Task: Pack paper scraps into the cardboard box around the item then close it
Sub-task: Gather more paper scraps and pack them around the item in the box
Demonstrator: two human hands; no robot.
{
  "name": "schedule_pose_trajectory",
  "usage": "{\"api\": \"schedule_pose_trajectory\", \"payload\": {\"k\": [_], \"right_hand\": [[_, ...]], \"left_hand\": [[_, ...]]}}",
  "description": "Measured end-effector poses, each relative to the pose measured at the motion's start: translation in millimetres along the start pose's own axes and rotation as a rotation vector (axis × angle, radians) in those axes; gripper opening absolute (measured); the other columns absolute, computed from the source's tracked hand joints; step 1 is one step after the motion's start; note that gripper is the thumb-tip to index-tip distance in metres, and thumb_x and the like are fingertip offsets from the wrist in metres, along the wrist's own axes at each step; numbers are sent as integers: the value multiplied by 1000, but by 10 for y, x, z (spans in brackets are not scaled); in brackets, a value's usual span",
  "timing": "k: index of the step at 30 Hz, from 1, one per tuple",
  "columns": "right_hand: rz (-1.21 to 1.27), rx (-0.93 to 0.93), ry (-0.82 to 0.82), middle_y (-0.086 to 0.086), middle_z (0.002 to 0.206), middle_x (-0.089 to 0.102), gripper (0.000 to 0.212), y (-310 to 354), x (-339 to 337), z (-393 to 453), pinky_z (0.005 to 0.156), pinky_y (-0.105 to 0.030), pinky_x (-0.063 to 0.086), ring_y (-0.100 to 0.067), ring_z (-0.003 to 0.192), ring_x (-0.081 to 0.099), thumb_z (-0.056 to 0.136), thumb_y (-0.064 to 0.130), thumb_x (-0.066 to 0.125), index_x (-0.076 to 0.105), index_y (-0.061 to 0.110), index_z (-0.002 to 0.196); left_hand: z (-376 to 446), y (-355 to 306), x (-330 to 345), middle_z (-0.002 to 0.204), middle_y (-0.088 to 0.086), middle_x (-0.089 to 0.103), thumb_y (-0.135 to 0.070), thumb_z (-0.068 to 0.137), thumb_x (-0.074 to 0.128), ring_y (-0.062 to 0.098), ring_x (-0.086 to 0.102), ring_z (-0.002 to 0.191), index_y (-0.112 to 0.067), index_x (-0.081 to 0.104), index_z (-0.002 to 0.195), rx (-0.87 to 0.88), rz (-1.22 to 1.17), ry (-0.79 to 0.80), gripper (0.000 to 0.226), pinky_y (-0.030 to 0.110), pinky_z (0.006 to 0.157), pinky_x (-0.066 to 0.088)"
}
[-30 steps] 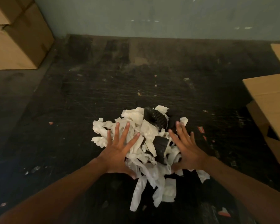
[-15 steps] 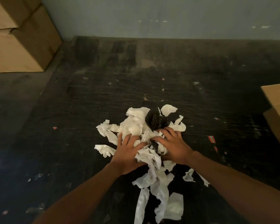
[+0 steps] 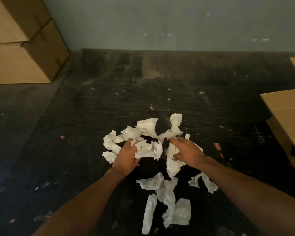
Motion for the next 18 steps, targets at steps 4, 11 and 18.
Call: {"api": "schedule_pose_trajectory", "payload": {"k": [4, 11, 18], "right_hand": [[99, 76, -76, -11, 114, 63, 56, 77, -330, -98, 86, -33, 50, -22, 98, 61, 81, 15, 71, 49, 17, 132], [233, 170, -163, -7, 104, 67, 56, 193, -879, -427, 75, -31, 56, -14, 82, 64, 82, 11, 71, 48, 15, 133], [254, 191, -324, -9, 117, 64, 59, 338, -1415, -941, 82, -24, 45, -12, 88, 63, 82, 15, 73, 49, 4, 134]], "left_hand": [[21, -115, -245, 143, 15, 42, -21, 90, 67, 28, 50, 125, -4, 56, 123, -17, 11, -52, 38, 31, 105, 37], [-38, -437, -697, 112, 7, 59, -24, 92, 64, 20, 59, 102, -10, 59, 116, 73, -88, -214, 29, 35, 89, 52], [-92, -860, -1007, 109, 10, 60, -28, 94, 60, 21, 57, 98, -8, 58, 113, 122, -101, -255, 27, 32, 86, 48]]}}
Point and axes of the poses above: each hand's wrist, its own z-axis towards the middle knuckle, its own x-axis out of the palm, y = z × x, the point moved 5 cm from there along z, towards the middle knuckle
